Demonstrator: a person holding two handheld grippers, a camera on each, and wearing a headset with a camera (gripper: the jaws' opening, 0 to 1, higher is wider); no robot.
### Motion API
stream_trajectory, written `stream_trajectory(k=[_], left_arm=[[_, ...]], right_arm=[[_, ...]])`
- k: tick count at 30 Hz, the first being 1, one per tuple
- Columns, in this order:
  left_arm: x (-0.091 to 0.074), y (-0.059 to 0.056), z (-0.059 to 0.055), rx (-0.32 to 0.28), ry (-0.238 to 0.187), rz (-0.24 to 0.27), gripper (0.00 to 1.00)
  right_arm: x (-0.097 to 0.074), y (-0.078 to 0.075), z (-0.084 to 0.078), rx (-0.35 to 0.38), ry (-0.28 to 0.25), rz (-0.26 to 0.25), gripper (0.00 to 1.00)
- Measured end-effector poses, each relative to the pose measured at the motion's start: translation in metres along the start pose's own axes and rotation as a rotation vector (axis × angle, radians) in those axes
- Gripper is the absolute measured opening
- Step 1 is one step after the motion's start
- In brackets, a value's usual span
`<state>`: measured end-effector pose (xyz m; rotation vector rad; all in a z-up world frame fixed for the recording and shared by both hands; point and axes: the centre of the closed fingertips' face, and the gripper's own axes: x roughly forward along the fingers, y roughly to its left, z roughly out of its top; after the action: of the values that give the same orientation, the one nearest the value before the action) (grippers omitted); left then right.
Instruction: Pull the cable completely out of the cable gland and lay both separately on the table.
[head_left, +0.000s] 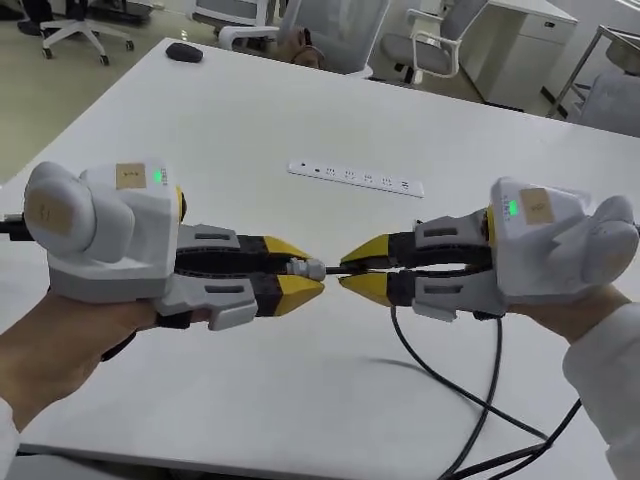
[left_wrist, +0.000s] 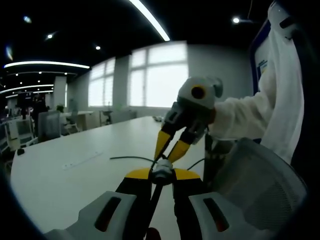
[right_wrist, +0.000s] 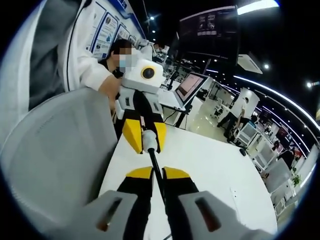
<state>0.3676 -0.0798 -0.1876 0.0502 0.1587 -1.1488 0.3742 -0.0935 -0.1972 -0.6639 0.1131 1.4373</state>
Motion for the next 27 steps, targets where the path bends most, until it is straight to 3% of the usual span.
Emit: stream_trajectory(k=[11,27], left_arm=[[-0.002,0.004,0.000,-0.013,-0.006,0.014,0.17],[-0.010,0.020,0.004,-0.049,-0.033,0.094,0.17]], right_arm=[[0.002,0.001,-0.001,0.037,-0.016,0.006,0.05],[-0.010,-0.021,-0.040,0.125,0.021,-0.063,0.04]])
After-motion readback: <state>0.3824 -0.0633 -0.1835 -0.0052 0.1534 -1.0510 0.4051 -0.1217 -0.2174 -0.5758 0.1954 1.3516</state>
